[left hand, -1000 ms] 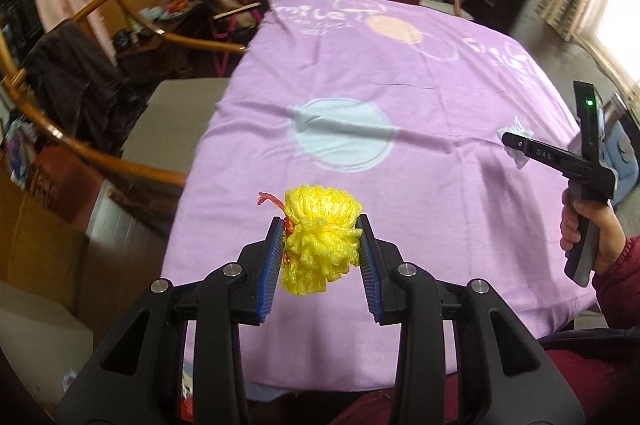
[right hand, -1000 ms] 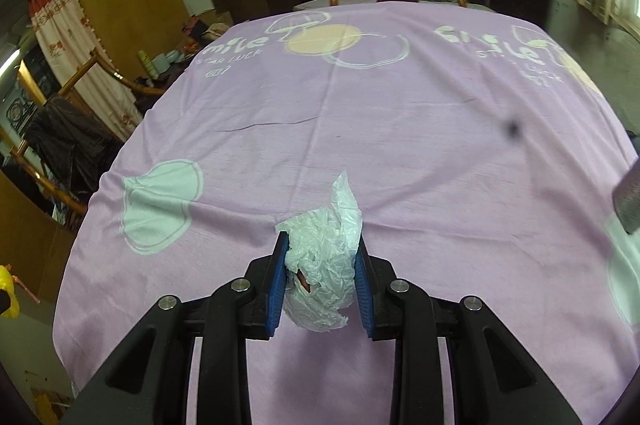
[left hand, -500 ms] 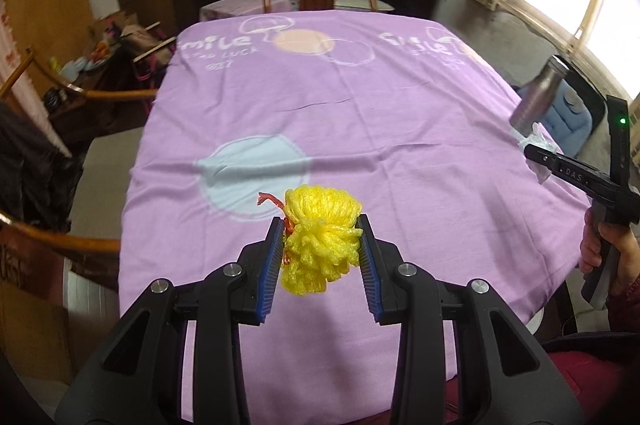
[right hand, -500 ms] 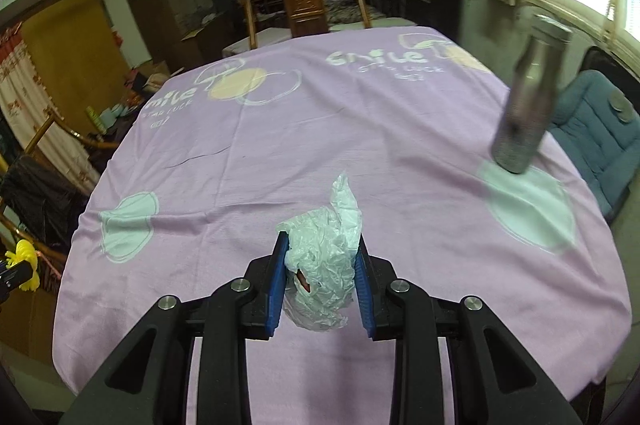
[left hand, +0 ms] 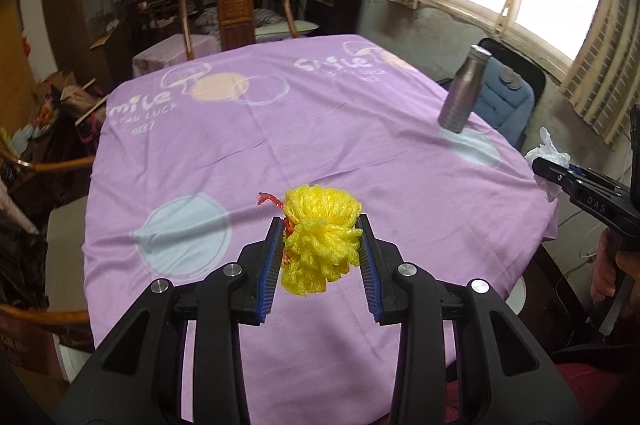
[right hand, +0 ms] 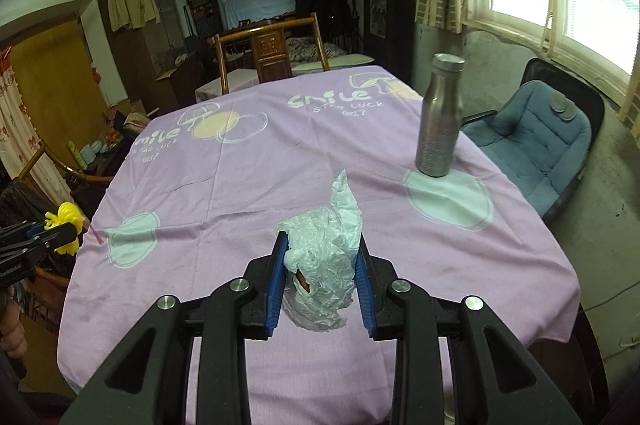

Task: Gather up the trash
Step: 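Carry the tassel and tissue over to the red basket with both tools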

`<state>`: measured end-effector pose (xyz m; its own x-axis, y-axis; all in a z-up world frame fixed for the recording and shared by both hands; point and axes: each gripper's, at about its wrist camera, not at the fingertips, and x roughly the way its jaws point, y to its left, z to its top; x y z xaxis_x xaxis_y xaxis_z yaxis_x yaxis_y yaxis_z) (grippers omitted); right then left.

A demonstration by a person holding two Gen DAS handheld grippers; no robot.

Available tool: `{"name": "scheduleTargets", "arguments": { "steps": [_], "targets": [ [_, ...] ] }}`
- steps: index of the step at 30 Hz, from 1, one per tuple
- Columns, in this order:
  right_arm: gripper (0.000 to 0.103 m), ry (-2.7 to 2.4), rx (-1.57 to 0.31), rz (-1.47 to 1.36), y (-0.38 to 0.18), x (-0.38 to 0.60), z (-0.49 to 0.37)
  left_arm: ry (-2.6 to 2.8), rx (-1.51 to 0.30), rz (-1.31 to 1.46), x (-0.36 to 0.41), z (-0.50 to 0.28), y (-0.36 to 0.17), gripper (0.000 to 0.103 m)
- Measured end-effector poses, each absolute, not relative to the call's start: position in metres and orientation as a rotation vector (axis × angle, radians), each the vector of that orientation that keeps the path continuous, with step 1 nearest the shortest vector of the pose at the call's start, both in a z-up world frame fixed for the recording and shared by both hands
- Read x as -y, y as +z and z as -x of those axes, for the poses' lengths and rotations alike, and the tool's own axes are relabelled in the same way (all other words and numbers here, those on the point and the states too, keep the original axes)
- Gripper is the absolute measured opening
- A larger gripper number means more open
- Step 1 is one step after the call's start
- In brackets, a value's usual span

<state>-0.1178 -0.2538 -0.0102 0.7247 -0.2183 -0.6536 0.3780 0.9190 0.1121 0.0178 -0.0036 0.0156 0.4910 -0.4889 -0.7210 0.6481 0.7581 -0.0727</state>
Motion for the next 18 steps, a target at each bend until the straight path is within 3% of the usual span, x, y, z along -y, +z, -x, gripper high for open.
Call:
{"name": "scheduleTargets", "arguments": {
  "steps": [10, 18],
  "targets": [
    [0.031, -0.378, -0.631, -0.276, 0.006, 0.234, 0.152, -0.745, -0.756, -0.245, -0.009, -0.002, 0.036, 0.037],
    [0.031, -0.272, -0.609, -0.232, 0.020, 0.222, 0.115, -0.640, -0.705, -0.216, -0.038, -0.011, 0.058, 0.037]
  ]
}}
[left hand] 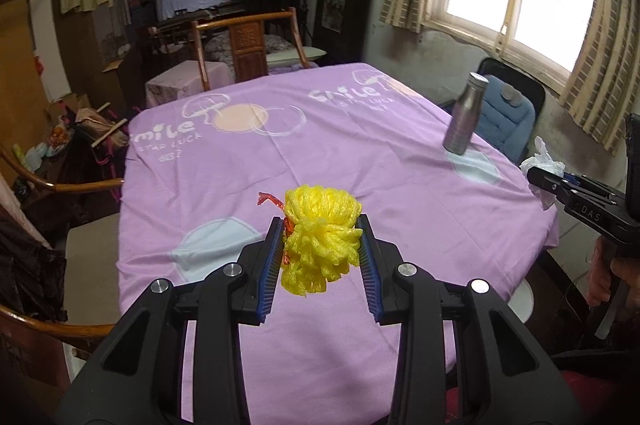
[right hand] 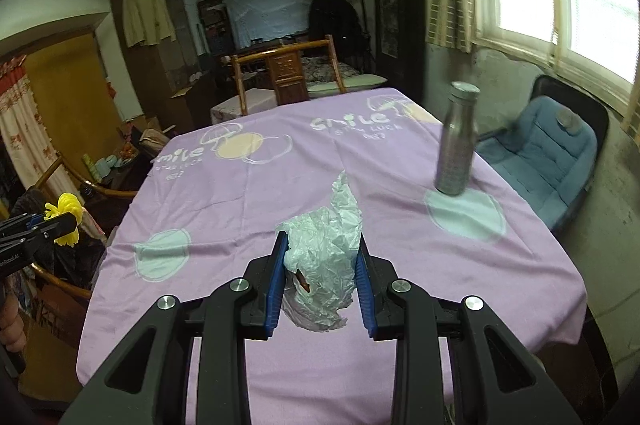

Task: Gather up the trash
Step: 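Carry the tassel and tissue over to the red basket with both tools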

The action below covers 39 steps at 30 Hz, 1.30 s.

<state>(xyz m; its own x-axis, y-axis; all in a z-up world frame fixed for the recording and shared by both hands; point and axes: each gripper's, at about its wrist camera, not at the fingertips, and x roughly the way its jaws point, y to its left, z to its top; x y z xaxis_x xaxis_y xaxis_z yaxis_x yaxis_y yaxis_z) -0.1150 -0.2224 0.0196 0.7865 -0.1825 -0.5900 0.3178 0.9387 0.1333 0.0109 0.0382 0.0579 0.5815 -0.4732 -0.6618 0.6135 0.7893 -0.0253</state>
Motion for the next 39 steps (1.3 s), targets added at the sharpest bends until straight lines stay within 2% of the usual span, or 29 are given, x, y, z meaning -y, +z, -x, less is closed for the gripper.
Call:
{"name": "scheduleTargets", "arguments": {
  "steps": [22, 32, 39],
  "targets": [
    [0.032, 0.176, -0.559, -0.061, 0.067, 0.141, -0.014, -0.202, -0.684, -0.038, -0.140, 0.000, 0.076, 0.037],
    [0.032, 0.520, -0.591, 0.032, 0.071, 0.036, -0.058, 0.165, -0.723, 0.091, -0.228, 0.073, 0.068, 0.037],
    [0.032, 0.793, -0.613, 0.118, 0.072, -0.066, -0.055, 0.429, -0.730, 0.214, -0.288, 0.145, 0.063, 0.037]
  ]
}}
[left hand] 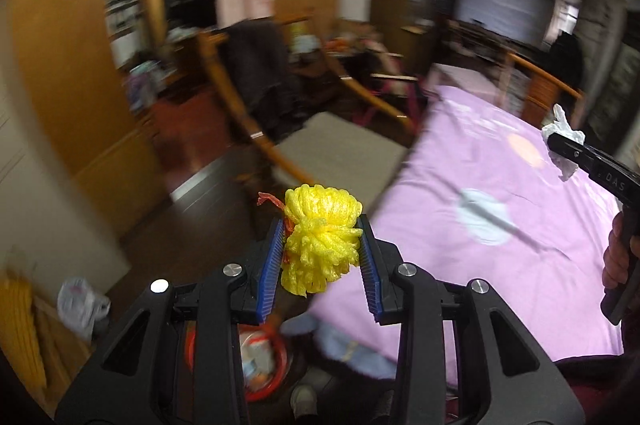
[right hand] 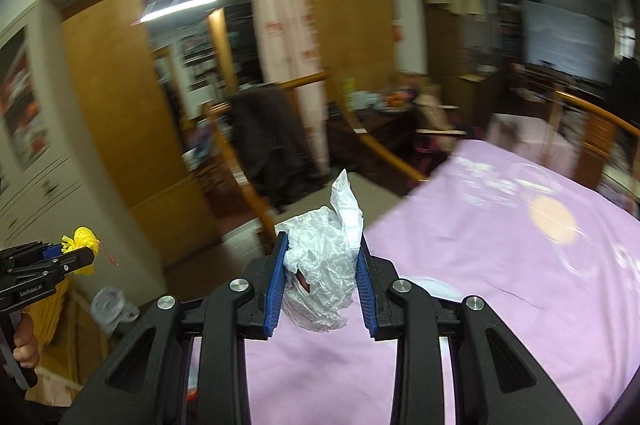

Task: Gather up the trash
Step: 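Carry the tassel and tissue over to the red basket with both tools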

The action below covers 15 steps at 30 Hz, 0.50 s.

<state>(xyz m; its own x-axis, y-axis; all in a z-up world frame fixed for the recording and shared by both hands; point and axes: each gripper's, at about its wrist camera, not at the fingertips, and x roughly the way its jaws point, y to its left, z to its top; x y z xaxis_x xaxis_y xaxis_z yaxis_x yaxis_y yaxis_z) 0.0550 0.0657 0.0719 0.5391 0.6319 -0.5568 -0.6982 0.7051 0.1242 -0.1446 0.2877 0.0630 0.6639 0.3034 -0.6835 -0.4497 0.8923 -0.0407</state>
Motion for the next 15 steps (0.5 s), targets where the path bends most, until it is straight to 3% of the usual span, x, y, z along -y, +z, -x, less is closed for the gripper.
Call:
{"name": "scheduleTargets", "arguments": {
  "steps": [15],
  "targets": [
    [0.032, 1.141, -0.692, 0.313, 0.069, -0.234, 0.035, 0.705, -0.791, 0.417, -0.377, 0.258, 0.017, 0.037]
  ]
}}
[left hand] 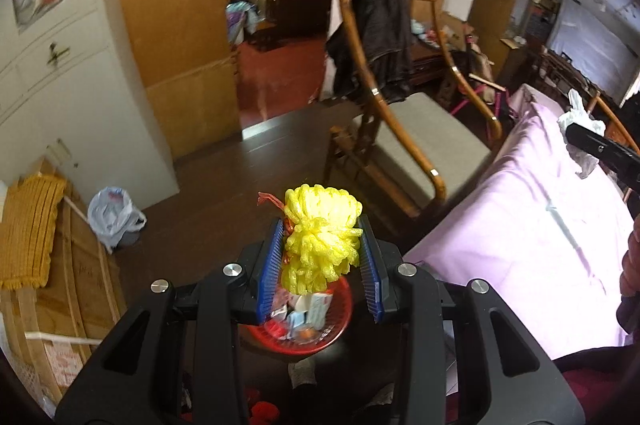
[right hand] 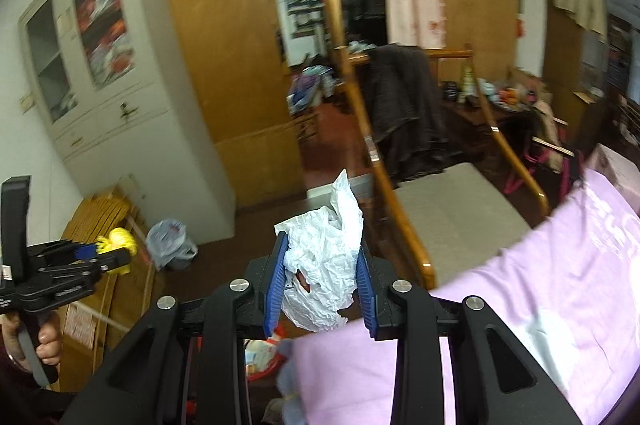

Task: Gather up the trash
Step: 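Carry the tassel and tissue over to the red basket with both tools, then open the left tool over the basket to drop the tassel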

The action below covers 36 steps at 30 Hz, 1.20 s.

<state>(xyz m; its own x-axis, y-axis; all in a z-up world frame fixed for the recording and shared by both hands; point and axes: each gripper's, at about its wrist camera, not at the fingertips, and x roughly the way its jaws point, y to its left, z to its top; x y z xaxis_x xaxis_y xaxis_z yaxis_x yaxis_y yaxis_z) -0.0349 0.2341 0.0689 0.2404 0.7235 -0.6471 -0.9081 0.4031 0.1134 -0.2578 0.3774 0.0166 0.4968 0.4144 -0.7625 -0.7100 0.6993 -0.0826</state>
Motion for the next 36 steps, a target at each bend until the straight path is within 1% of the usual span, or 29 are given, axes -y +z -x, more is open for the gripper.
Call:
{"name": "scheduleTargets", "arguments": {
  "steps": [9, 18, 26, 32, 35, 36],
  "targets": [
    [0.032, 1.265, -0.769, 0.414, 0.042, -0.309, 0.086, 0.734, -0.851, 0.499, -0.409, 0.273, -0.021, 0.037],
    [0.032, 1.281, -0.858, 0.476, 0.008, -0.342, 0.116, 0.697, -0.936, 0.555, -0.424, 0.282, -0.069, 0.037],
    [0.032, 1.207, -0.906, 0.507, -0.007, -0.328, 0.119, 0.598, -1.063, 0.608, -0.439, 0.264, -0.153, 0.037],
    [0.032, 1.152, -0.927, 0.516, -0.013, -0.307, 0.117, 0.549, -1.110, 0.624, -0.444, 0.249, -0.200, 0.037],
    [0.032, 1.129, -0.937, 0.515, -0.014, -0.297, 0.112, 0.539, -1.144, 0.666, -0.448, 0.245, -0.225, 0.040],
    [0.032, 1.123, -0.939, 0.514, -0.014, -0.294, 0.111, 0.541, -1.154, 0.674, -0.449, 0.244, -0.231, 0.044]
  ]
}}
